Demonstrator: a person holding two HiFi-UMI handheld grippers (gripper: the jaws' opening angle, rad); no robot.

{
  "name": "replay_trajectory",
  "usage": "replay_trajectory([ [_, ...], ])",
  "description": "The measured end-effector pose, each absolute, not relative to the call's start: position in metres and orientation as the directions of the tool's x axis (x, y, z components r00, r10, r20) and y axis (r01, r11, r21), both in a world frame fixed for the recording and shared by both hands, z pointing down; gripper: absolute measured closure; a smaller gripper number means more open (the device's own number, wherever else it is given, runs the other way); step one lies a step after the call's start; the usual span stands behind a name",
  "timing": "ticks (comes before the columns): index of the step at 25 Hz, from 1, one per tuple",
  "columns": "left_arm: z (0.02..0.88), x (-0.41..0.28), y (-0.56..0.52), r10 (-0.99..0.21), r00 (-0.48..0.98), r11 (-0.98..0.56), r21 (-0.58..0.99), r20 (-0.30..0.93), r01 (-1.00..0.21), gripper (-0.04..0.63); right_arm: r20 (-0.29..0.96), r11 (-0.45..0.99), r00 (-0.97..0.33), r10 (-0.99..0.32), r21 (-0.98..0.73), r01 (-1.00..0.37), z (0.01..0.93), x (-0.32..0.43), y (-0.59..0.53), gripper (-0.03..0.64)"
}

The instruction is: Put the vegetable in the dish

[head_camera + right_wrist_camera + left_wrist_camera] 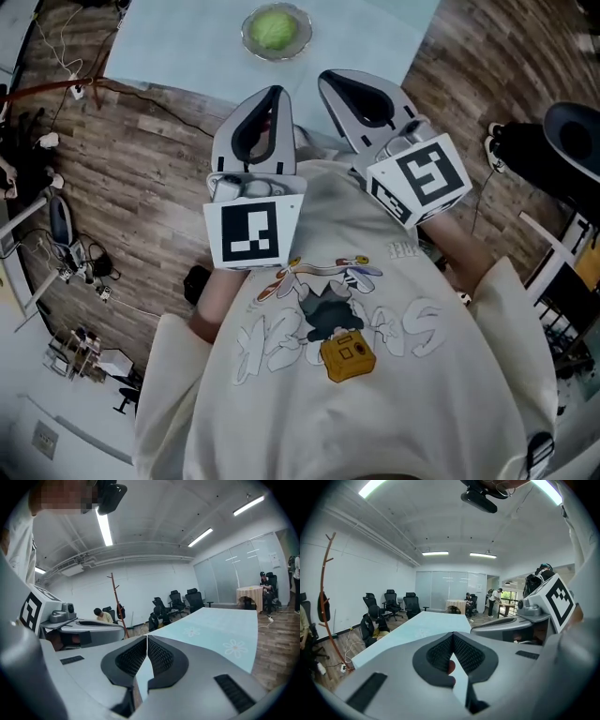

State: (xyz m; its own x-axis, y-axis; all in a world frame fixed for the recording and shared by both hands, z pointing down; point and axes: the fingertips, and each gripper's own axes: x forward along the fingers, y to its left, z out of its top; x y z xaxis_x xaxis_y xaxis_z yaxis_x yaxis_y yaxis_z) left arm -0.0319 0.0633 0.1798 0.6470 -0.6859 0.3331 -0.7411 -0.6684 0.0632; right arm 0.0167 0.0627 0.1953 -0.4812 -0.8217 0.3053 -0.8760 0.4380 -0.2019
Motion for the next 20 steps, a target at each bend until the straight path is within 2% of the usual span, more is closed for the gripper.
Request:
replay_trajectory([
  [20,0.182,-0.017,0.057,-0.656,0.684,-0.709,0.050,0.318,-0.703,0.589,0.281,0.412,-0.453,-0.846,-0.195,-0.890,0.194,0.020,0.068,0.594],
])
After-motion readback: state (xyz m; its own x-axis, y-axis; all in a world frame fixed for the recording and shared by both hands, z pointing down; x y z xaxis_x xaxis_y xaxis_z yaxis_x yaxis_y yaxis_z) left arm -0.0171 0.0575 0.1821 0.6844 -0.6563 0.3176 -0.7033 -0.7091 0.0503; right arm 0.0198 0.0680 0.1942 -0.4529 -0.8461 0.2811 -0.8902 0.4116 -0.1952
